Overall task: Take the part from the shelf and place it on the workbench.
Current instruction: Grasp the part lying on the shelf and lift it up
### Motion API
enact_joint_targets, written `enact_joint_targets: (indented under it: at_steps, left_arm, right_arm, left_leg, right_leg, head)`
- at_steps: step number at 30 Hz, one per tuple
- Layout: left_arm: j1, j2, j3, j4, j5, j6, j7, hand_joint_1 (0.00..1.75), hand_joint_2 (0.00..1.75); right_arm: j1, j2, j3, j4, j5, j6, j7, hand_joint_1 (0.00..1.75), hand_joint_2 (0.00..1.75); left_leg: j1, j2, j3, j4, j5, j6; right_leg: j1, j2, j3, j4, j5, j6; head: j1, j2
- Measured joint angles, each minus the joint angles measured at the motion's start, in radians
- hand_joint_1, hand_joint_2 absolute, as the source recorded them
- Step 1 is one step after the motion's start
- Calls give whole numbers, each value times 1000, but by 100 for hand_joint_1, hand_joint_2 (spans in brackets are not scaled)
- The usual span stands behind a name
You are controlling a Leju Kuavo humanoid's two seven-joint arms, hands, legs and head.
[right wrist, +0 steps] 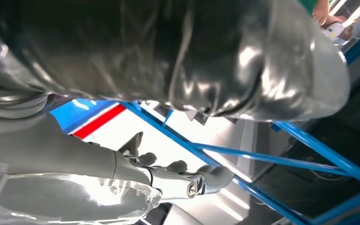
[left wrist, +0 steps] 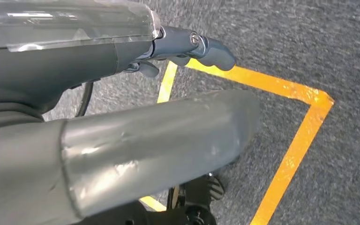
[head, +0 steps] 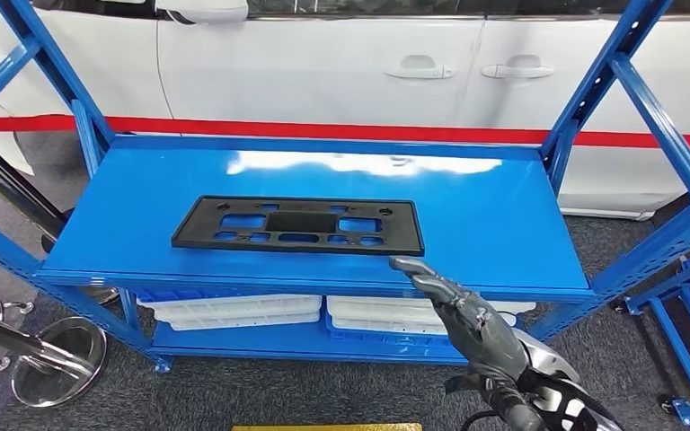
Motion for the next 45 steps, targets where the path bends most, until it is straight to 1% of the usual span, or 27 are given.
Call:
enact_joint_targets:
  at_steps: [2, 4, 5, 6, 7, 9, 11, 13, 16, 17, 19, 21, 22, 23, 25, 26, 29, 31, 32, 34, 36, 37, 38, 40, 41, 43, 45]
  left_arm:
    - [-3, 1, 0, 0, -9, -6, -1, 0, 0]
    - [-6, 4, 0, 0, -18, -10, -1, 0, 0]
    - [-7, 5, 0, 0, -23, -12, -1, 0, 0]
    - [-8, 6, -1, 0, -29, -15, 0, 0, 0]
    - [-9, 7, -1, 0, -34, -18, 0, 0, 0]
    - [-13, 8, -2, 0, -42, -24, 2, 0, 0]
    - [-18, 10, -3, 0, -45, -26, 4, 0, 0]
    - [-21, 11, -4, 0, -47, -26, 5, 0, 0]
    - [-21, 14, -4, 0, -48, -26, 7, 0, 0]
    - [-21, 15, -4, 0, -49, -26, 7, 0, 0]
    - [-20, 18, -4, 0, -51, -27, 8, 0, 0]
    - [-18, 20, -4, 0, -53, -27, 8, 0, 0]
    - [-17, 21, -4, 0, -54, -27, 8, 0, 0]
    - [-16, 22, -4, 0, -56, -28, 9, 0, 0]
    - [-16, 24, -6, 0, -64, -31, 10, 0, 0]
    - [-18, 25, -7, 0, -70, -34, 10, 0, 0]
    - [-23, 26, -9, 0, -83, -39, 15, 0, 0]
    - [-23, 26, -10, 0, -92, -41, 18, 0, 0]
    - [-24, 26, -10, 0, -96, -42, 18, 0, 0]
    - [-25, 26, -10, 0, -104, -43, 19, 0, 0]
    - [-26, 27, -11, 0, -114, -44, 20, 0, 0]
    - [-26, 28, -11, 0, -120, -44, 21, 0, 0]
    - [-27, 29, -11, 0, -126, -45, 23, 0, 0]
    - [-27, 28, -11, 1, -138, -49, 25, 0, 0]
    - [-29, 28, -11, 1, -143, -51, 26, 0, 0]
    - [-32, 26, -12, 3, -155, -56, 27, 0, 0]
    - [-33, 29, -12, 3, -164, -59, 27, 0, 0]
  right_arm:
    - [-12, 5, 21, 33, 8, -14, 56, 0, 0]
    - [-35, 15, 54, 93, 29, -38, 108, 0, 87]
    - [-53, 22, 76, 130, 46, -50, 131, 0, 131]
    - [-77, 30, 102, 170, 65, -64, 154, 0, 175]
    - [-104, 39, 130, 211, 84, -79, 176, 0, 175]
    - [-160, 59, 183, 286, 111, -105, 203, 0, 175]
    - [-202, 80, 223, 344, 122, -120, 212, 0, 175]
    - [-231, 97, 250, 382, 125, -127, 216, 0, 175]
    - [-257, 110, 276, 415, 125, -132, 218, 0, 175]
    - [-264, 113, 283, 423, 124, -134, 218, 0, 175]
    - [-272, 119, 296, 437, 124, -136, 218, 0, 175]
    - [-273, 122, 305, 450, 125, -136, 219, 0, 175]
    - [-274, 123, 309, 456, 127, -138, 223, 0, 175]
    - [-278, 125, 313, 462, 135, -142, 230, 0, 175]
    - [-296, 137, 329, 481, 167, -163, 253, 0, 175]
    - [-311, 147, 341, 495, 192, -182, 265, 0, 175]
    - [-360, 186, 376, 545, 302, -271, 296, 0, 175]
    - [-386, 214, 397, 571, 408, -350, 316, 0, 175]
    - [-398, 228, 409, 583, 466, -389, 329, 0, 175]
    - [-417, 251, 440, 609, 582, -454, 357, 0, 175]
    - [-425, 269, 479, 648, 678, -493, 386, 0, 175]
    - [-427, 277, 497, 672, 716, -507, 400, 0, 175]
    - [-429, 287, 514, 700, 746, -520, 411, 0, 175]
    - [-438, 306, 534, 760, 783, -552, 424, 0, 175]
    - [-444, 317, 540, 792, 797, -572, 429, 0, 175]
    - [-454, 333, 546, 857, 829, -609, 439, 0, 175]
    - [-461, 348, 548, 915, 860, -633, 449, 0, 175]
  left_leg:
    - [5, 2, 2, -4, 1, 7]
    - [5, 3, 2, -4, -1, 10]
    - [5, 3, 4, -4, -3, 10]
    - [6, 3, 6, -3, -6, 8]
    - [6, 3, 11, -3, -9, 6]
    - [8, 2, 22, -4, -16, -1]
    - [9, -1, 26, -6, -20, -13]
    - [9, -3, 25, -12, -19, -27]
    - [11, -2, 18, 9, -41, -44]
    - [11, -1, -4, 55, -67, -47]
    - [12, 0, -81, 203, -128, -51]
    - [11, 0, -143, 299, -143, -55]
    - [11, 0, -146, 288, -118, -55]
    - [12, 0, -127, 235, -76, -54]
    - [10, 2, -67, 86, 5, -50]
    - [9, 2, -44, 34, 23, -46]
    - [9, -1, -29, -1, 20, -32]
    - [12, -1, -27, -4, 20, -22]
    - [14, 0, -25, -5, 20, -18]
    - [14, 1, -23, -6, 17, -11]
    - [12, 1, -20, -5, 13, -8]
    - [11, 0, -16, -5, 11, -7]
    - [10, -2, -11, -6, 8, -7]
    - [8, -5, 0, -10, 3, -9]
    - [9, -6, 3, -12, 2, -11]
    - [15, -5, 1, -15, 1, -21]
    - [15, -4, 3, -17, -3, -31]
  right_leg:
    - [-6, -2, -40, 84, -50, 13]
    - [-16, -6, -118, 230, -109, 25]
    - [-21, -7, -148, 280, -118, 30]
    - [-26, -9, -161, 294, -106, 33]
    - [-30, -10, -152, 263, -73, 34]
    - [-33, -11, -91, 123, 9, 30]
    - [-27, -11, -44, 17, 44, 21]
    - [-18, -10, -37, -6, 40, 12]
    - [-23, -12, -25, -25, 41, -8]
    - [-24, -13, -20, -30, 41, -15]
    - [-20, -15, -16, -31, 38, -24]
    - [-16, -15, -13, -31, 34, -28]
    - [-15, -14, -9, -31, 31, -28]
    - [-15, -13, -4, -30, 28, -27]
    - [-14, -9, 5, -28, 19, -20]
    - [-12, -7, 5, -26, 16, -16]
    - [-8, -3, 0, -23, 14, -6]
    - [-9, -4, -7, -2, -5, 2]
    - [-11, -5, -26, 38, -30, 7]
    - [-15, -9, -95, 178, -94, 16]
    - [-17, -9, -158, 289, -120, 18]
    - [-16, -9, -163, 289, -101, 15]
    - [-14, -9, -147, 245, -64, 9]
    - [-5, -9, -85, 97, 21, -17]
    - [2, -8, -60, 37, 47, -30]
    - [13, -8, -43, -8, 57, -48]
    - [11, -10, -35, -26, 57, -50]
  head:
    - [0, 0]
    - [0, 0]
    - [0, 0]
    - [0, 0]
    - [0, 0]
    - [0, 0]
    - [0, 0]
    - [0, 0]
    - [0, 0]
    - [0, 0]
    - [0, 0]
    - [0, 0]
    - [0, 0]
    - [0, 0]
    - [0, 0]
    - [0, 0]
    - [0, 0]
    - [0, 0]
    - [0, 0]
    - [0, 0]
    - [0, 0]
    - [0, 0]
    - [0, 0]
    - [0, 0]
    - [0, 0]
    - [0, 0]
    - [0, 0]
